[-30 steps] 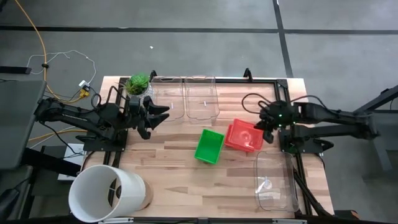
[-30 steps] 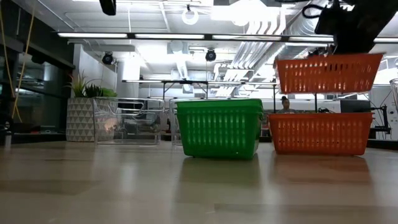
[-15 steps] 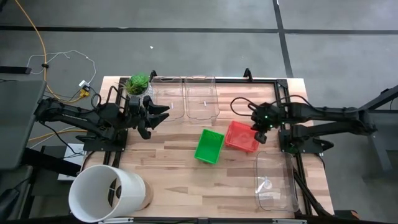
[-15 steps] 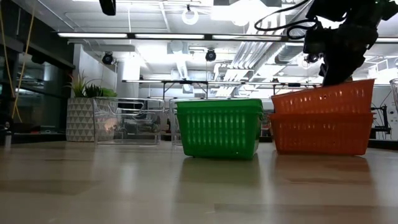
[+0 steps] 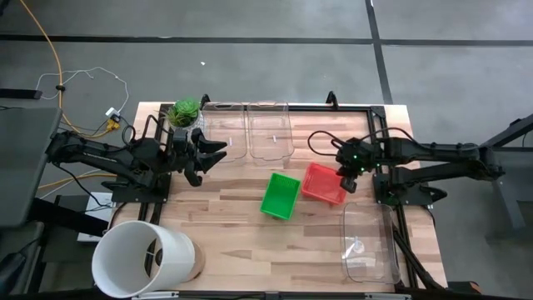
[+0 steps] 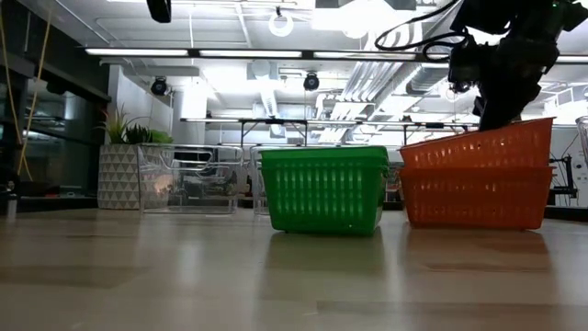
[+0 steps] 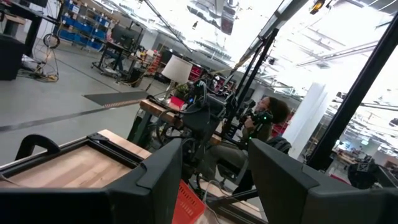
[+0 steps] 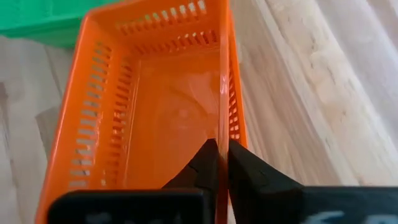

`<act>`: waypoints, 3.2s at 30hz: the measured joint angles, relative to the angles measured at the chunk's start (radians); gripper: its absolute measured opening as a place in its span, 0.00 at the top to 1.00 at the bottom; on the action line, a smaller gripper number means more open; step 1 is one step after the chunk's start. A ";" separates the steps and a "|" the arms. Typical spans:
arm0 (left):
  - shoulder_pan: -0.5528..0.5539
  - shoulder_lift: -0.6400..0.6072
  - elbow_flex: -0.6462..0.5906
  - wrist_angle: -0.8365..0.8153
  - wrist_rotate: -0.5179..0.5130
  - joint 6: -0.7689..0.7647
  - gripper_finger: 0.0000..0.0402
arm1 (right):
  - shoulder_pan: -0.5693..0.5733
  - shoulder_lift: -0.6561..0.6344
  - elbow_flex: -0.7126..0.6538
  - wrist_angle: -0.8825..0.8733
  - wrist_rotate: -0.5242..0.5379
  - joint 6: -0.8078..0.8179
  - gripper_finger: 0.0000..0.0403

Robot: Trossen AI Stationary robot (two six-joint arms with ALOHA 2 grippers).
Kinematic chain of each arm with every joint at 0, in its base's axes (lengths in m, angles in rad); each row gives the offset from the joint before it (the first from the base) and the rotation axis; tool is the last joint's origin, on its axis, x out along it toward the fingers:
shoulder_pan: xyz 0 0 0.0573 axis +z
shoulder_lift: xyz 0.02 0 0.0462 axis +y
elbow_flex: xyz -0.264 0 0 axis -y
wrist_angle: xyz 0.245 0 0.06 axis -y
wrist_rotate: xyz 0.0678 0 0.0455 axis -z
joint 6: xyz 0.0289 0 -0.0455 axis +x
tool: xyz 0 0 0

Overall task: Stack baskets by color
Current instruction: Stack the top orange bin on the bottom orange bin, then stack the top left transparent bin on the top right transparent bin

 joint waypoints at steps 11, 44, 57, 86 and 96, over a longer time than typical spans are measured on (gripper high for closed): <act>0.000 0.000 0.000 0.000 0.011 0.000 0.57 | 0.000 -0.002 0.103 -0.123 0.064 0.017 0.53; 0.000 0.000 0.000 -0.003 0.060 0.034 0.57 | 0.371 -0.078 0.033 0.809 0.302 0.331 0.45; 0.050 0.167 0.325 -0.621 -0.262 -0.142 0.60 | 0.343 -0.079 0.042 0.814 0.303 0.331 0.45; 0.313 0.512 0.242 -1.367 -0.199 -0.980 0.59 | 0.340 -0.078 0.042 0.809 0.294 0.331 0.45; 0.458 0.516 0.156 -1.213 -0.114 -0.869 0.59 | 0.340 -0.078 0.042 0.809 0.294 0.332 0.45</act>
